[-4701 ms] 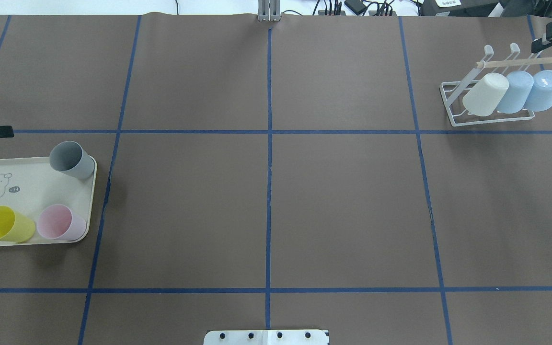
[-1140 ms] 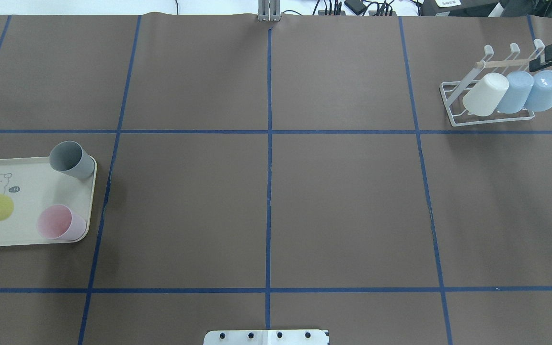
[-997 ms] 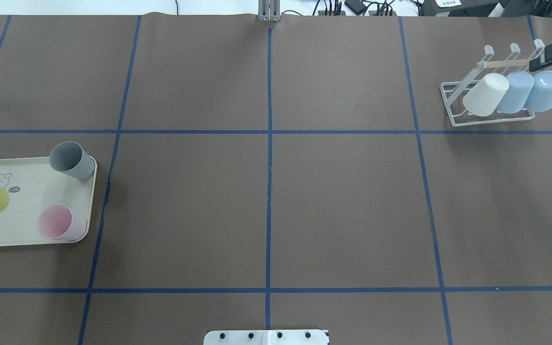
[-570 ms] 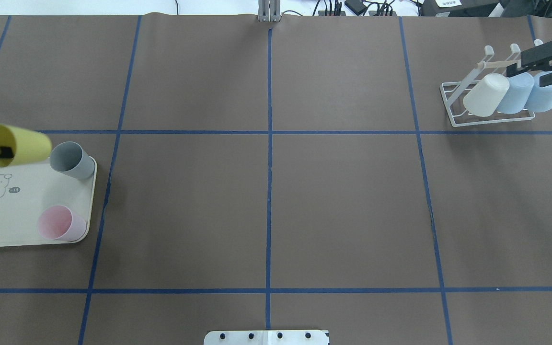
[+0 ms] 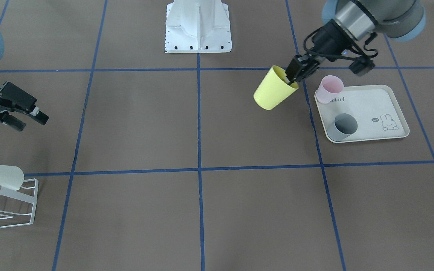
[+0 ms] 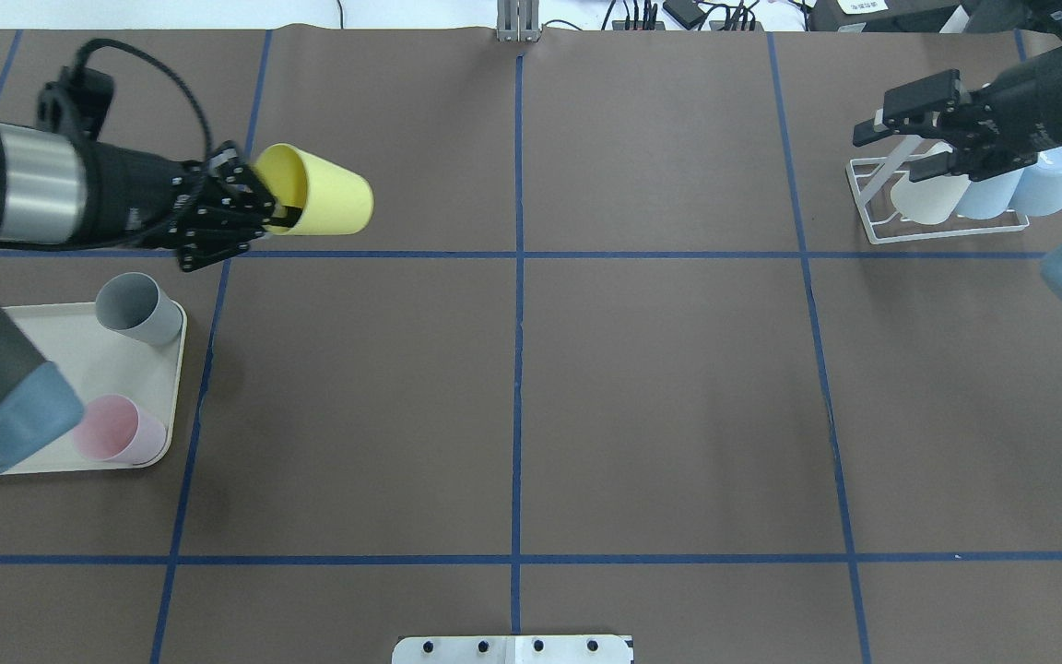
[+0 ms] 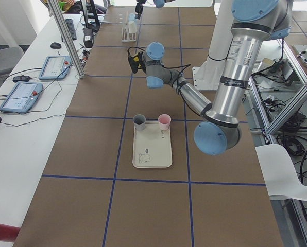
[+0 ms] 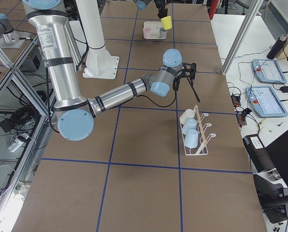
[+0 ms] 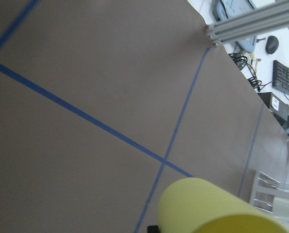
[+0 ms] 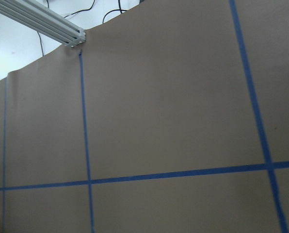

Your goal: Transfer IKEA cup to right arm and place on rack

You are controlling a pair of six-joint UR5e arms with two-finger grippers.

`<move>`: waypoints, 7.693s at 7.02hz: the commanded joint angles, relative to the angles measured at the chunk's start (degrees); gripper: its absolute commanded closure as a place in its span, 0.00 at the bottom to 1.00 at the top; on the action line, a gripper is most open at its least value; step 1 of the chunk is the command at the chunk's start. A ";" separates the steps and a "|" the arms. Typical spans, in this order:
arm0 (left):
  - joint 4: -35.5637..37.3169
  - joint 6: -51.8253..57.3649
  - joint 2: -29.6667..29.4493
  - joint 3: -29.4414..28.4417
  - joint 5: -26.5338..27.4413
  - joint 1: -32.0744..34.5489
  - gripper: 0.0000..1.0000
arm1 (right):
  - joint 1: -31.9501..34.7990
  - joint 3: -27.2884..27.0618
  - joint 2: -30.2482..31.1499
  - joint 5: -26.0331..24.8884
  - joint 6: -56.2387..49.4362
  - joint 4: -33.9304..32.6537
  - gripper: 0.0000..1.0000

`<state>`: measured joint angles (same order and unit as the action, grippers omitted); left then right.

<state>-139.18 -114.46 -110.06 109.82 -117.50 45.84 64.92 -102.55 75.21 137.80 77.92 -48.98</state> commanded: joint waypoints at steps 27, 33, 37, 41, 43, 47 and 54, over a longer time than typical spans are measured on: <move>-49.79 -35.57 -16.59 -17.27 18.71 -10.60 1.00 | -20.62 -3.18 -14.31 -28.38 54.09 37.73 0.10; -49.61 -35.66 -16.24 -16.83 18.71 -10.60 0.06 | -21.15 -3.54 -14.13 -28.29 53.92 37.73 1.00; -49.70 -34.96 -13.34 -16.39 18.27 -10.16 0.11 | -19.32 -6.88 -11.06 -28.47 54.44 37.73 1.00; -49.18 -32.52 -12.02 -15.33 18.36 -8.23 0.10 | -10.80 -0.51 -5.52 -28.82 44.06 36.68 1.00; -48.56 -30.04 -12.02 -16.82 18.71 -6.92 0.10 | -6.24 8.73 -6.47 -28.38 23.08 31.79 1.00; -45.05 -19.40 -12.02 -20.08 18.18 -4.10 0.02 | 2.64 10.77 -14.12 -22.95 -25.05 -8.78 1.00; -43.72 -19.40 -12.01 -20.34 18.62 -4.53 0.01 | 12.07 30.47 -15.36 -6.93 -47.95 -13.33 1.00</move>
<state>-182.92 -133.92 -122.02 89.49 -98.99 41.43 76.88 -73.01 59.61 130.53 30.41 -62.31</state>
